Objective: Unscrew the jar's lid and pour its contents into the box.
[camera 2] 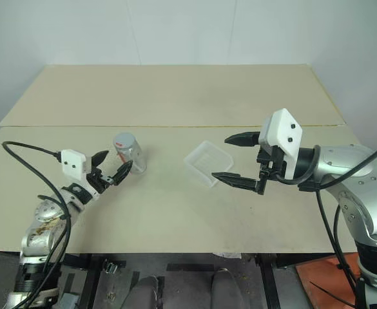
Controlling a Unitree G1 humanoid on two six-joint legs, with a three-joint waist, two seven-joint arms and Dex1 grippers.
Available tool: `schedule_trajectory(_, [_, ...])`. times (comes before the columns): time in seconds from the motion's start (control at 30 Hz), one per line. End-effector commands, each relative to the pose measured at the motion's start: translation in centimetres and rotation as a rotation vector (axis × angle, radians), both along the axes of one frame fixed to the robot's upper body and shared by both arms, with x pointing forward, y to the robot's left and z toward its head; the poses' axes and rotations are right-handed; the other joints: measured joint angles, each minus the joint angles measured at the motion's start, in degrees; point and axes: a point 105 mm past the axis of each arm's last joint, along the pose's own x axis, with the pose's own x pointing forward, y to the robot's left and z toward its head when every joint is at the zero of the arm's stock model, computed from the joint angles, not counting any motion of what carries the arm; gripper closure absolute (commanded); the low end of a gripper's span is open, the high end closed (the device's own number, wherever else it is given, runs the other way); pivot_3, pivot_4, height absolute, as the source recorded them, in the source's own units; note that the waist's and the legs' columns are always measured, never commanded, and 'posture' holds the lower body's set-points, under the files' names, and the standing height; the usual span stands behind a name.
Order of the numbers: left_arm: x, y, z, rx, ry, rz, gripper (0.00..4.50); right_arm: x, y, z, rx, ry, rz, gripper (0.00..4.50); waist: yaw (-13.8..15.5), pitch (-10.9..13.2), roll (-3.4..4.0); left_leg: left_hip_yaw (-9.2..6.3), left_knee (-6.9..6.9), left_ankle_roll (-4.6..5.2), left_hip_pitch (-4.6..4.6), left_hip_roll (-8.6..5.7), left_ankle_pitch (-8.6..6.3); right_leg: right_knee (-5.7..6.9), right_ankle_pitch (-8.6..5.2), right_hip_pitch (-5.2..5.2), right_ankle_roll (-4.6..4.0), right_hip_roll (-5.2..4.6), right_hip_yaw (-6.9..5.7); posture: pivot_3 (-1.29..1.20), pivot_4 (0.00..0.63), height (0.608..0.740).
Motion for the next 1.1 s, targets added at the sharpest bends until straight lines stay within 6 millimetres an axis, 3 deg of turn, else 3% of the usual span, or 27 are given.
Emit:
schedule_trajectory(0.03, [0.9,-0.7,0.9,0.011,-0.059,-0.02,0.02,-0.7,0.4,0.9,-0.01,-0.045,0.026,0.0,0.0,0.0,0.0,0.0,0.01,0.0,0.0,0.0,0.0,0.0,0.0,0.0,0.0,0.0,0.0,0.0,0.15,0.74])
schedule_trajectory(0.43, [3.8,-2.0,1.0,0.019,-0.098,-0.02,0.02,-1.1,0.3,1.0,-0.016,-0.055,0.021,0.0,-0.1,0.0,0.0,0.0,0.03,0.0,-0.01,-0.01,0.0,0.0,0.01,0.0,0.01,0.0,0.0,0.0,0.15,0.74])
schedule_trajectory(0.67, [4.1,-2.4,1.2,0.022,-0.114,-0.03,0.02,-1.5,0.3,1.0,-0.016,-0.056,0.024,0.0,-0.1,0.0,0.0,-0.01,0.04,0.0,-0.01,-0.01,0.0,0.0,0.01,0.0,0.02,0.0,0.0,0.0,0.15,0.74])
schedule_trajectory(0.77, [3.9,-2.4,1.0,0.023,-0.101,-0.04,0.52,-1.5,0.4,1.0,-0.012,-0.057,0.026,0.0,-0.1,0.0,-0.01,-0.01,0.04,0.0,-0.01,-0.01,0.0,0.0,0.01,0.0,0.02,0.0,0.0,0.0,0.15,0.74])
schedule_trajectory(0.97, [3.7,-2.5,0.7,0.023,-0.085,-0.046,2.43,-1.4,0.4,1.1,-0.009,-0.059,0.029,0.0,-0.1,0.0,-0.01,-0.01,0.05,0.0,-0.01,-0.01,0.0,0.0,0.01,0.0,0.03,0.0,0.0,0.0,0.15,0.74])
schedule_trajectory(1.1, [3.5,-2.6,0.7,0.02,-0.078,-0.046,2.56,-1.4,0.6,1.2,-0.009,-0.063,0.035,0.0,-0.1,0.0,-0.01,-0.01,0.04,0.0,-0.01,-0.01,0.0,0.0,0.01,0.0,0.03,0.0,0.0,0.0,0.15,0.74])
